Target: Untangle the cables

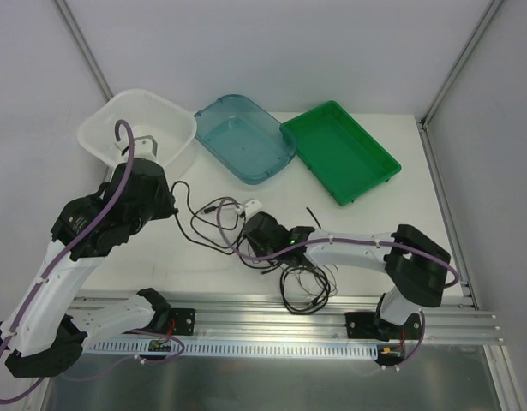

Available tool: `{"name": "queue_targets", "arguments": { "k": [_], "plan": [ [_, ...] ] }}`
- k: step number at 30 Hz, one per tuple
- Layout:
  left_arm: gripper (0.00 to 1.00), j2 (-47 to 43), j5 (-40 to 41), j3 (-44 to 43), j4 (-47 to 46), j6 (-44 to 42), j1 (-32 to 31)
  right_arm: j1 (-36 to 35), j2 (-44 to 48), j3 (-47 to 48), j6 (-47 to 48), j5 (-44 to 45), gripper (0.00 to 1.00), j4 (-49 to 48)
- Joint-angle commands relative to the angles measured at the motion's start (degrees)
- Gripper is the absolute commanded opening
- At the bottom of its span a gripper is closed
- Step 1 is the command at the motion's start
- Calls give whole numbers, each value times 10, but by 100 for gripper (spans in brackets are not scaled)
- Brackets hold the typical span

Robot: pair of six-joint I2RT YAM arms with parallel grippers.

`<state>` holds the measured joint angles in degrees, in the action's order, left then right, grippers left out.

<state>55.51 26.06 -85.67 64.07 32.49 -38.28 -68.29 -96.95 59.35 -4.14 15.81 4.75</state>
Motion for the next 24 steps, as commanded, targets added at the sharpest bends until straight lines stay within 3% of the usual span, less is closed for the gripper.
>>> {"name": "queue_targets", "arguments": {
  "k": [1,6,11,16,20,24],
  "plan": [
    [0,-16,65,-4,37,8,-2,63,99,-52,-51,74,1,63],
    [0,-24,97,5,92,9,0,140,206,-102,-71,41,1,101],
    [0,-35,101,37,110,20,2,152,284,-104,-61,21,1,138],
    [0,-34,72,4,83,16,2,152,261,-109,-66,-47,3,144],
    [0,-16,50,-85,78,-14,2,152,214,-113,-88,-59,6,169],
    [0,-4,99,-137,82,-37,2,151,175,-109,-104,-62,12,222]
  ]
}}
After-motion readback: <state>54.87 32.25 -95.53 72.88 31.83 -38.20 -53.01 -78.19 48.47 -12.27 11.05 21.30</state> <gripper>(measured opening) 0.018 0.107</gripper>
